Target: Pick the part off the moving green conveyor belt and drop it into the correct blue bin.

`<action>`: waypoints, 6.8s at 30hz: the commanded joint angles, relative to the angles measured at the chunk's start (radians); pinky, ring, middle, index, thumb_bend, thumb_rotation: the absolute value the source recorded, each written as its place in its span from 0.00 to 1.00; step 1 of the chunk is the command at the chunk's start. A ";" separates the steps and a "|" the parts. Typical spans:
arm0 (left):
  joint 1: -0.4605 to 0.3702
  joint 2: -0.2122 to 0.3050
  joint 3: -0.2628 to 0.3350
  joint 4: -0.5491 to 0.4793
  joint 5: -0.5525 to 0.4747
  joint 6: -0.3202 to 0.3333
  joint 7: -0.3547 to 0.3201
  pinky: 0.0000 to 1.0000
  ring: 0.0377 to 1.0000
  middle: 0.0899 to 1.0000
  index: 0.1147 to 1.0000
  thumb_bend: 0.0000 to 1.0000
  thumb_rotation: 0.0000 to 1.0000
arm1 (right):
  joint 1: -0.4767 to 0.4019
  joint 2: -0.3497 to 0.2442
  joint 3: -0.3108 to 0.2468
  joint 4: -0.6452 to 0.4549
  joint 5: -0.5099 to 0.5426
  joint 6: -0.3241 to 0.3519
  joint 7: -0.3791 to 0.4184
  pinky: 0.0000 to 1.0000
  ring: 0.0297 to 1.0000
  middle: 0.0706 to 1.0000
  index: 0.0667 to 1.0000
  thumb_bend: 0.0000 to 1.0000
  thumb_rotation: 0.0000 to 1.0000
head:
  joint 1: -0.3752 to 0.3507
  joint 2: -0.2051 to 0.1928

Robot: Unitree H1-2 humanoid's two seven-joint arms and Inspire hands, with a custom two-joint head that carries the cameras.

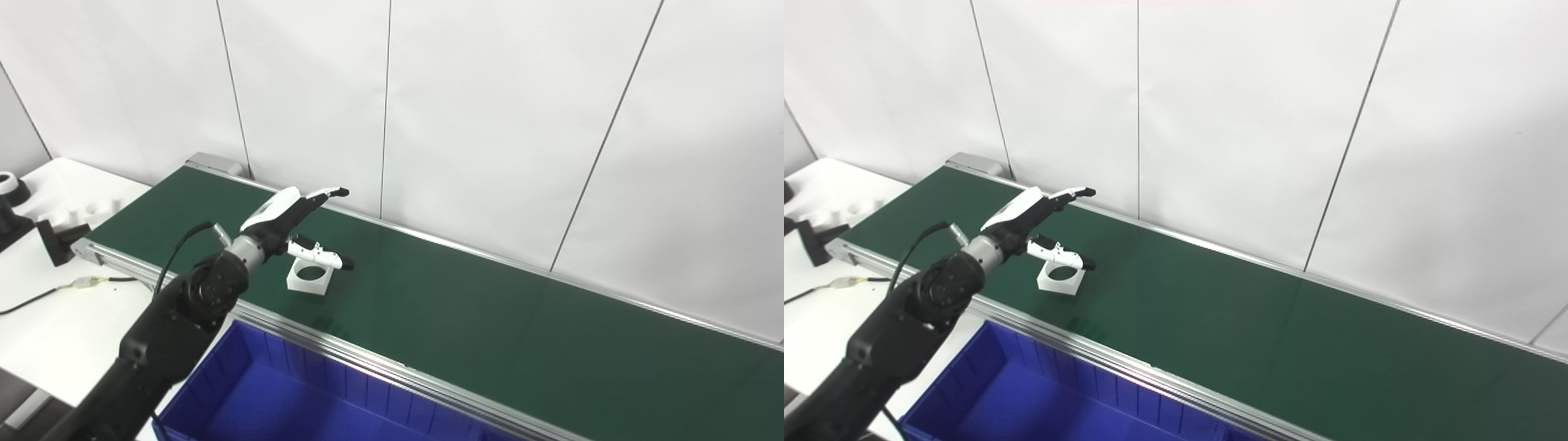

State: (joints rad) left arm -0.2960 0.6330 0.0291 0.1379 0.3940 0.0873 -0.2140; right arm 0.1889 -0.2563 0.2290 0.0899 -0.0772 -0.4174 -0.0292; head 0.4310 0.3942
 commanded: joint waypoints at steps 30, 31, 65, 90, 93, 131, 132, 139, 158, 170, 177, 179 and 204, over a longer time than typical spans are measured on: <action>-0.163 -0.067 -0.228 0.187 0.245 -0.033 0.105 0.90 0.95 0.95 0.93 0.90 0.07 | 0.036 0.004 -0.010 -0.067 0.021 -0.052 0.001 0.82 0.83 0.79 0.87 0.82 0.36 | -0.027 0.001; -0.171 -0.072 -0.233 0.204 0.251 -0.035 0.113 0.91 0.95 0.95 0.94 0.89 0.06 | 0.038 0.004 -0.011 -0.068 0.023 -0.052 0.002 0.82 0.83 0.80 0.87 0.81 0.36 | -0.027 0.000; -0.319 -0.150 -0.361 0.513 0.290 0.025 0.098 0.91 0.94 0.96 0.92 0.85 0.00 | 0.117 -0.005 -0.056 -0.173 0.024 -0.052 0.020 0.80 0.80 0.78 0.86 0.83 0.38 | -0.046 0.043; -0.327 -0.215 -0.360 0.592 0.183 -0.038 0.143 0.58 0.47 0.50 0.38 0.50 0.00 | 0.137 0.019 -0.105 -0.192 0.063 -0.052 0.048 0.83 0.82 0.79 0.87 0.76 0.32 | -0.042 0.061; -0.321 -0.208 -0.353 0.577 0.174 -0.037 0.132 0.57 0.46 0.50 0.38 0.50 0.00 | 0.129 0.027 -0.103 -0.187 0.056 -0.052 0.048 0.83 0.82 0.79 0.87 0.76 0.34 | -0.043 0.060; 0.309 -0.186 -0.011 -0.311 -0.204 -0.400 0.085 0.44 0.43 0.47 0.41 0.50 0.00 | 0.116 0.112 -0.106 -0.281 -0.015 -0.050 0.035 0.75 0.76 0.77 0.83 0.89 0.39 | -0.451 0.316; 0.316 -0.193 -0.011 -0.285 -0.225 -0.430 0.085 0.45 0.44 0.47 0.41 0.50 0.00 | 0.117 0.121 -0.105 -0.286 -0.030 -0.051 0.031 0.75 0.76 0.77 0.83 0.89 0.39 | -0.485 0.337; 0.344 -0.219 -0.010 -0.176 -0.302 -0.516 0.064 0.49 0.46 0.47 0.39 0.50 0.00 | 0.119 0.176 -0.104 -0.329 -0.118 -0.007 0.025 0.78 0.80 0.80 0.87 0.80 0.45 | -0.646 0.416; 0.469 -0.231 0.026 -0.158 -0.319 -0.435 0.056 0.48 0.45 0.46 0.41 0.50 0.00 | 0.063 0.230 -0.132 -0.230 -0.174 0.030 -0.006 0.79 0.80 0.81 0.88 0.82 0.48 | -0.814 0.480; 0.517 -0.255 -0.023 -0.089 -0.160 -0.326 0.074 0.51 0.40 0.46 0.47 0.50 0.00 | 0.078 0.205 -0.159 -0.170 -0.162 0.002 -0.008 0.79 0.81 0.83 0.89 0.80 0.49 | -0.557 0.379; 0.561 -0.337 0.003 -0.104 -0.176 -0.354 0.136 0.91 0.96 0.99 0.98 0.69 0.71 | 0.096 0.191 -0.161 -0.117 -0.152 -0.042 -0.014 0.79 0.81 0.81 0.88 0.78 0.46 | -0.498 0.288; 0.566 -0.349 0.006 -0.108 -0.171 -0.386 0.151 0.93 0.98 1.00 0.99 0.72 0.77 | 0.097 0.188 -0.158 -0.105 -0.148 -0.049 -0.019 0.79 0.81 0.82 0.88 0.78 0.46 | -0.486 0.263; 0.568 -0.385 -0.100 -0.100 -0.271 -0.557 0.249 0.90 0.94 0.95 0.92 0.92 0.70 | 0.088 0.119 -0.071 -0.031 -0.125 -0.052 -0.102 0.80 0.81 0.82 0.88 0.79 0.41 | -0.450 0.133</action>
